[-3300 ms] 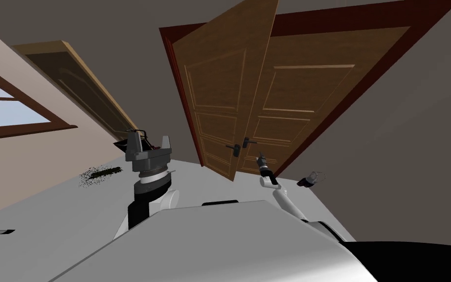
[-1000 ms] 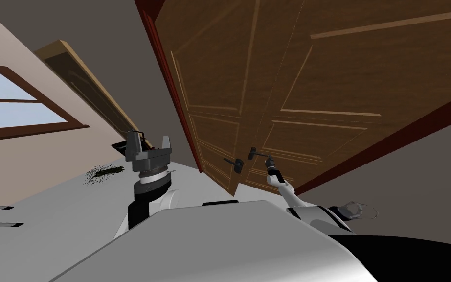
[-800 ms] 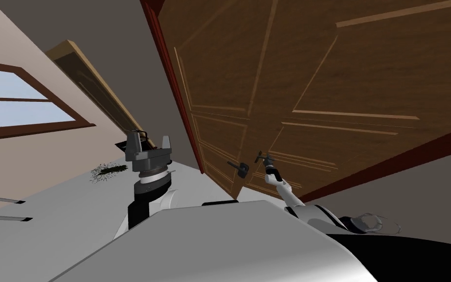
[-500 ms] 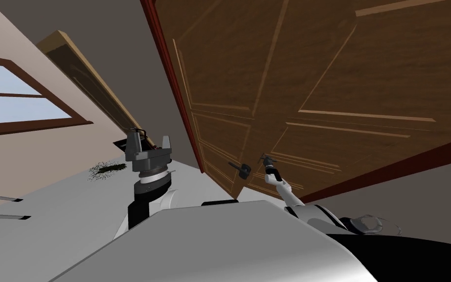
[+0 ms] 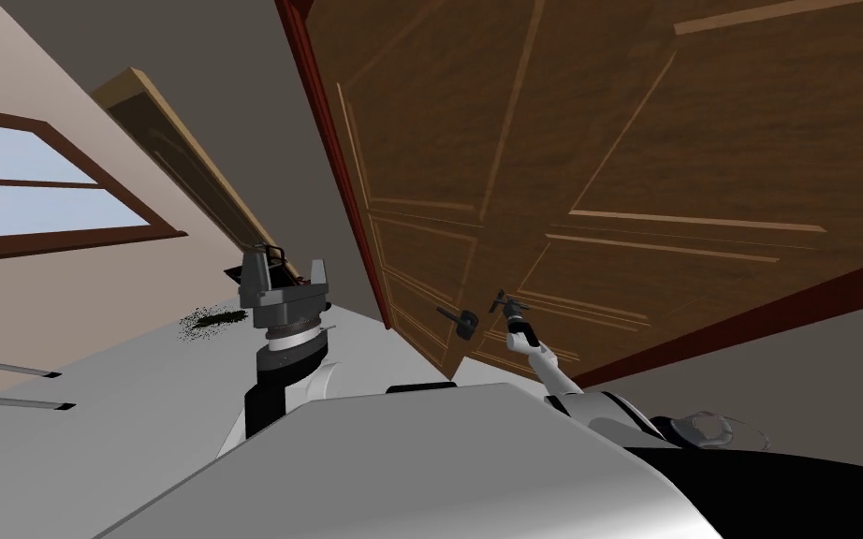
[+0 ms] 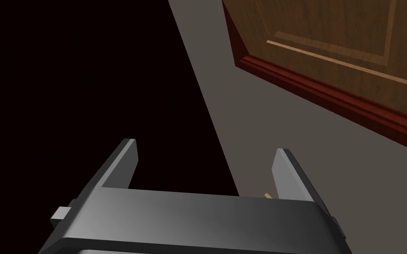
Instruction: Pull the door open
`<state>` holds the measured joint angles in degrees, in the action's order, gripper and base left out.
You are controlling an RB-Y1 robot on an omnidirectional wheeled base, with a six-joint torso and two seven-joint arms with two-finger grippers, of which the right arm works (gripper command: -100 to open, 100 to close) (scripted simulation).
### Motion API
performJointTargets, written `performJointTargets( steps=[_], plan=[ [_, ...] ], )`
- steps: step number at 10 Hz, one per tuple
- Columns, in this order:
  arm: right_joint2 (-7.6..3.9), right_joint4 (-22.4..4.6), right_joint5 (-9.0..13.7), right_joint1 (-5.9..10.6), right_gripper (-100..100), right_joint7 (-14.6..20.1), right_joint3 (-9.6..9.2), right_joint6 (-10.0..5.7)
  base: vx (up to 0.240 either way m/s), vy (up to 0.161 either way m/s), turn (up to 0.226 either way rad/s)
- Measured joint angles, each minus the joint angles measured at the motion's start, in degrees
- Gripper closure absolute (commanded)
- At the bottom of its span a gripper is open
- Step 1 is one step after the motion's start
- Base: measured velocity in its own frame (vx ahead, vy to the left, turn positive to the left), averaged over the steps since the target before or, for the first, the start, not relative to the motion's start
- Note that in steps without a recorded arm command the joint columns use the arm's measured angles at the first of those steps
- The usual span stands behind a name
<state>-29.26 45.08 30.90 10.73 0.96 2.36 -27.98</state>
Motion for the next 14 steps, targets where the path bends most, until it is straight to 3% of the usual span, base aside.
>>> performJointTargets(
  steps=[2, 4, 11, 14],
  plan=[
    [-0.43, 0.71, -0.18, -0.45, 100, 0.23, -0.47, 0.35, -0.214, -0.061, 0.03],
    [-0.58, -0.22, -0.62, -0.03, 100, 0.95, -1.68, -0.33, -0.217, -0.017, 0.036],
    [0.1, 4.49, -1.66, -0.79, 100, 2.48, -5.95, 1.53, -0.183, -0.06, 0.082],
    [-1.14, 5.28, -1.56, -0.92, 100, 3.71, -7.53, 0.91, -0.192, -0.067, 0.104]
  ],
)
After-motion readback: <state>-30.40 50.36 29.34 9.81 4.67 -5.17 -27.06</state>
